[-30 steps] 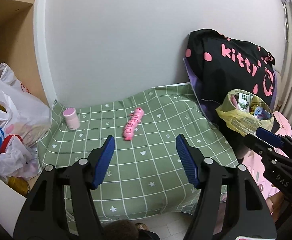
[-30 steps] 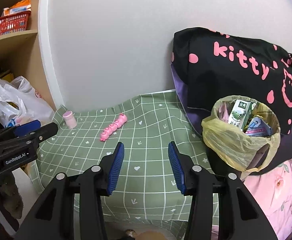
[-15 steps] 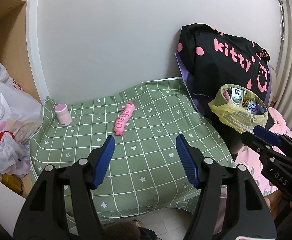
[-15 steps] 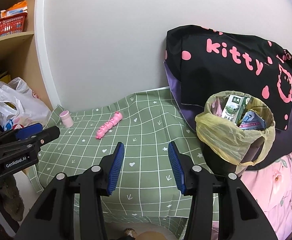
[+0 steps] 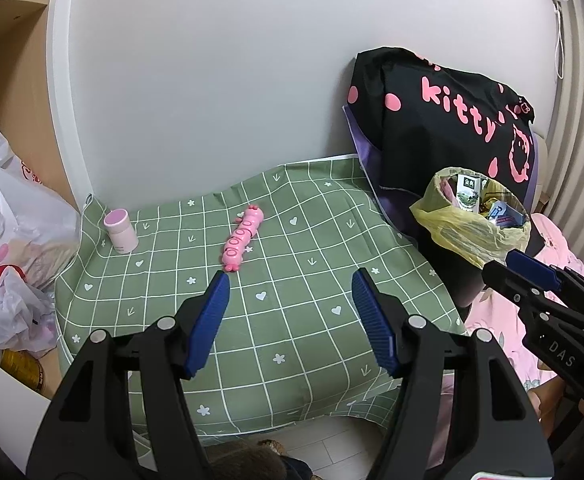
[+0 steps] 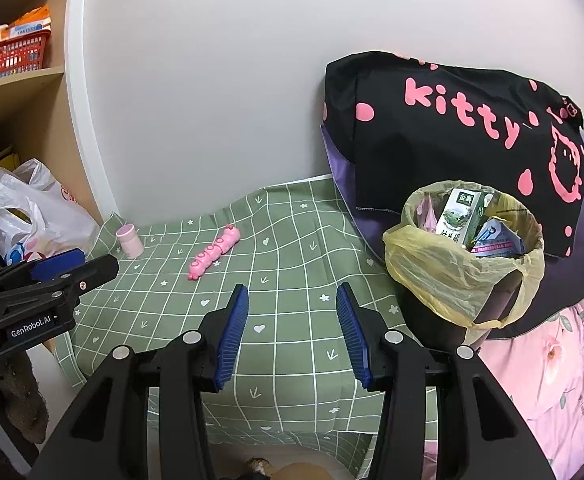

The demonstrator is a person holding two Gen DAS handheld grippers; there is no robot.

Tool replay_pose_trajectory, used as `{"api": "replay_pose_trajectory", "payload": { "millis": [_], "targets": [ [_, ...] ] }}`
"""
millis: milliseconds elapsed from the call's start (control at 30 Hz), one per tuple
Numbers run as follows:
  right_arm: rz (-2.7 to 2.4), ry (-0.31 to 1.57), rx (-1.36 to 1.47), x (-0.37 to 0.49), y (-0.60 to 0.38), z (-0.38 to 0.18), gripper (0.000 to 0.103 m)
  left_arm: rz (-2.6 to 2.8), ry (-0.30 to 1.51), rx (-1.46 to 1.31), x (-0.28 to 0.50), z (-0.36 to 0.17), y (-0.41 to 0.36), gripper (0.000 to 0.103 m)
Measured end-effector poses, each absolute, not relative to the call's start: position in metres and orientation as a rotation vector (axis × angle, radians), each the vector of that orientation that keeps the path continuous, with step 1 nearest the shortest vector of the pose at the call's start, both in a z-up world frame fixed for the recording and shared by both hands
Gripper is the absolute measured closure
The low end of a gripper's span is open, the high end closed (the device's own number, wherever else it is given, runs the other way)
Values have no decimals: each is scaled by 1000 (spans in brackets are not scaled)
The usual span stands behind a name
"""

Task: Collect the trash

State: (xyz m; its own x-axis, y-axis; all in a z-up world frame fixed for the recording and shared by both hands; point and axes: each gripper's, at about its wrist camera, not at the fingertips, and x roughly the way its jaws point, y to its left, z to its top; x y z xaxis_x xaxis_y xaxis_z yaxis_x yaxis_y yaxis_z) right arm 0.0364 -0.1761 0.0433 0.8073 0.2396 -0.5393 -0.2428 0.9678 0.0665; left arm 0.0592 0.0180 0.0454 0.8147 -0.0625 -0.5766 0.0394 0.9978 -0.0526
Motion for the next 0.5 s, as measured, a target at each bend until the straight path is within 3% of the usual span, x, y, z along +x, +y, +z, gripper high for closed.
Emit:
{"api": "replay_pose_trajectory", "payload": {
  "millis": [500],
  "targets": [
    [241, 568, 0, 36, -179, 46, 60, -77, 617, -37, 61, 45, 17, 43]
  ]
}}
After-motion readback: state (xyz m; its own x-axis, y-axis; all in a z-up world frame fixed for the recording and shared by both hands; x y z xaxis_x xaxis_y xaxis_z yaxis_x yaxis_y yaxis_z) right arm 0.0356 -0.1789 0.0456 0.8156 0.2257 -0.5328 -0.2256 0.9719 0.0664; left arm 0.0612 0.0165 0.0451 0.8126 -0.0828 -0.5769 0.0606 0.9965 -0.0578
